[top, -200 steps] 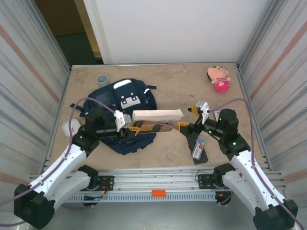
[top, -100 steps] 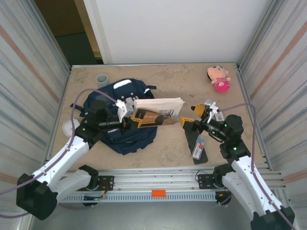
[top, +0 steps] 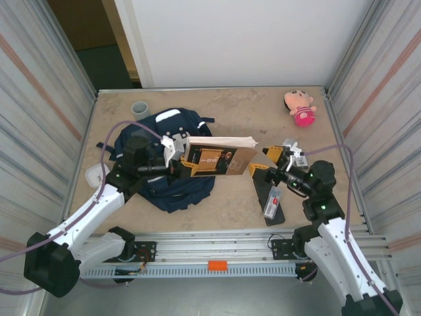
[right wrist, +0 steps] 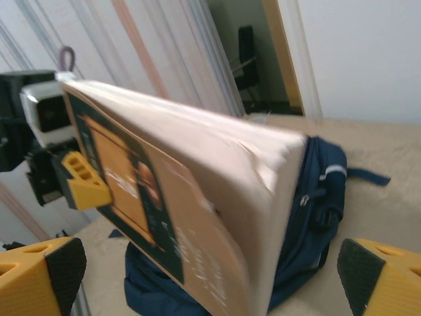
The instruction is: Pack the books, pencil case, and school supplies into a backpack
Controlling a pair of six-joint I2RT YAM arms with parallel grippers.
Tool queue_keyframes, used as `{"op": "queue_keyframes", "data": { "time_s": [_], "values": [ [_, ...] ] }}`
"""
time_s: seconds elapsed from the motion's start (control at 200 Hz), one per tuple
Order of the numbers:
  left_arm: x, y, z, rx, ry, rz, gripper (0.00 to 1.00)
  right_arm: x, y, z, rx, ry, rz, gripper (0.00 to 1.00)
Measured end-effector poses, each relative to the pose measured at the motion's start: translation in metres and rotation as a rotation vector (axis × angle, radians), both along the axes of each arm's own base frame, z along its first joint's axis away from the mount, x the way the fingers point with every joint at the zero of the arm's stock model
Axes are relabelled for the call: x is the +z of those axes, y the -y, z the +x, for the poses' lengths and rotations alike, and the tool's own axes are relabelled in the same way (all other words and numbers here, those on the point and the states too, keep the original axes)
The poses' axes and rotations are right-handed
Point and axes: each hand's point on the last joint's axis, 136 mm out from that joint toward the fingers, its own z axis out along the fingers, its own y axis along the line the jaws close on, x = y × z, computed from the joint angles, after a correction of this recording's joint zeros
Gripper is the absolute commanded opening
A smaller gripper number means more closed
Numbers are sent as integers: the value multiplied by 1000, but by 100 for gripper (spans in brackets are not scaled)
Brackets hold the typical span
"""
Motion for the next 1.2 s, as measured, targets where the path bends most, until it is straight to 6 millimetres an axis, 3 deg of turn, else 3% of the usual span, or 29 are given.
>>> {"op": "queue_keyframes", "data": {
  "time_s": [0.22, 0.291, 0.411, 0.491, 0.546, 0.596, 0.636, 0.656, 0.737, 0.867, 0.967, 1.067, 1.198],
  "values": [
    [25, 5, -7, -61, 32, -87, 0, -19, -26, 7, 143, -96, 20, 99],
    [29, 6, -10, -79, 36, -103, 0, -18, -37, 3, 218, -102, 23, 100],
    [34, 6, -13, -98, 41, -118, 0, -4, -52, -3, 346, -89, 39, 93],
    [34, 7, -13, -101, 43, -119, 0, 7, -57, -6, 406, -63, 54, 80],
    [33, 6, -13, -100, 38, -116, 0, 13, -58, -8, 431, -47, 63, 63],
    [32, 6, -12, -92, 35, -113, 0, 16, -59, -10, 445, -35, 69, 40],
    [32, 6, -11, -85, 36, -112, 0, 18, -59, -10, 452, -31, 72, 9],
    [32, 6, -11, -84, 37, -112, 0, 19, -59, -9, 450, -31, 74, 0],
    [32, 4, -8, -62, 38, -110, 5, 19, -55, -6, 450, -27, 76, 0],
    [29, 1, 0, 7, 45, -86, 37, 17, -53, -2, 441, -54, 87, 0],
    [17, -19, 18, 156, 77, -4, 53, 8, -33, 19, 306, -111, 101, 0],
    [-9, -34, 22, 232, 93, 149, 61, -11, -15, 44, 109, -216, 96, 0],
    [-56, -44, 15, 252, 124, 430, 72, -48, -3, 53, -44, -374, 45, 0]
  ]
}}
